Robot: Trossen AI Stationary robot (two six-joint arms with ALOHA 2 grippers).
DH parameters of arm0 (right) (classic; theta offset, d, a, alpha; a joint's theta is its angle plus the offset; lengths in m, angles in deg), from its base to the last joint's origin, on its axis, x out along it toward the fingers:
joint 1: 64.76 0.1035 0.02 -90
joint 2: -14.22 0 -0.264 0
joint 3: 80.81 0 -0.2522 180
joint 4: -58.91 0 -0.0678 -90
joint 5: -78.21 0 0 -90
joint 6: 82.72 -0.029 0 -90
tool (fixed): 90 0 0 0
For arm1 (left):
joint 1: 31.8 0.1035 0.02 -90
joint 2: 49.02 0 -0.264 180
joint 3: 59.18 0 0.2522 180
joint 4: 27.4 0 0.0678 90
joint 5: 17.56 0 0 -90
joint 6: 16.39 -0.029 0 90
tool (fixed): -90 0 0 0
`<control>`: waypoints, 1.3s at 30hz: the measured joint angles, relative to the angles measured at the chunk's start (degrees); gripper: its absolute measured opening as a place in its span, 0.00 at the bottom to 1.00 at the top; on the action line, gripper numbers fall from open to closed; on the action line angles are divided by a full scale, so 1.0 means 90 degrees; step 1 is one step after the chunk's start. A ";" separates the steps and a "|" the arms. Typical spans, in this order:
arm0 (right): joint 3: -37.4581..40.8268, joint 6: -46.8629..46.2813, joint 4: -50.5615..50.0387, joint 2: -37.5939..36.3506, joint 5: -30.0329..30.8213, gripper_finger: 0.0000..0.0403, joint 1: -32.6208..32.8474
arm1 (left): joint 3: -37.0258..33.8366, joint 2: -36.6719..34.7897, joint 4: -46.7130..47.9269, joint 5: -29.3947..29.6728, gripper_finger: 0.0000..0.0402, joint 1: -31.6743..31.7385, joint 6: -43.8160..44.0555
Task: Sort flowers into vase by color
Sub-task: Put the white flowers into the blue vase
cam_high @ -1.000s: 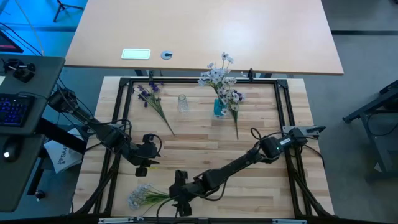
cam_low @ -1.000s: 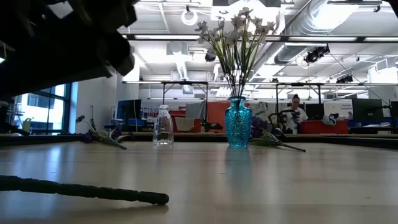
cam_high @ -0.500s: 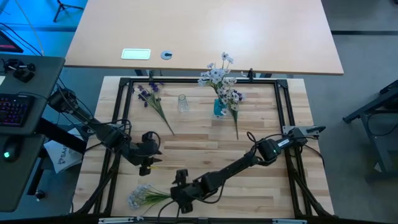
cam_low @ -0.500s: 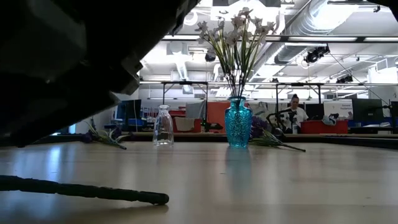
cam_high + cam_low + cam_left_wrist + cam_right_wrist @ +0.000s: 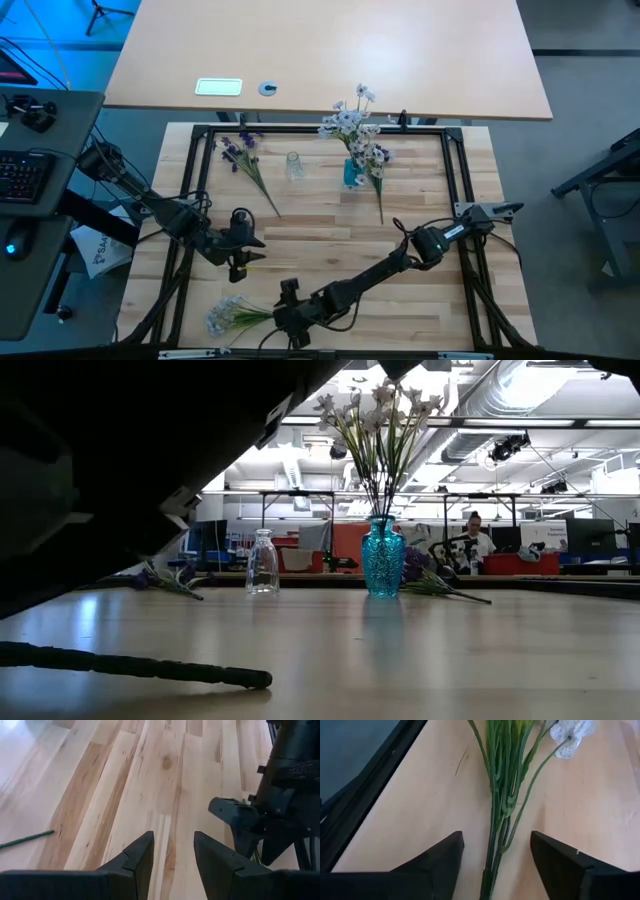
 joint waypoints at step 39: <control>0.8304 -0.5570 0.0200 -0.8543 0.2202 0.00 0.0936 | 0.0014 -0.2397 -0.3215 0.1429 0.31 0.0508 -0.2921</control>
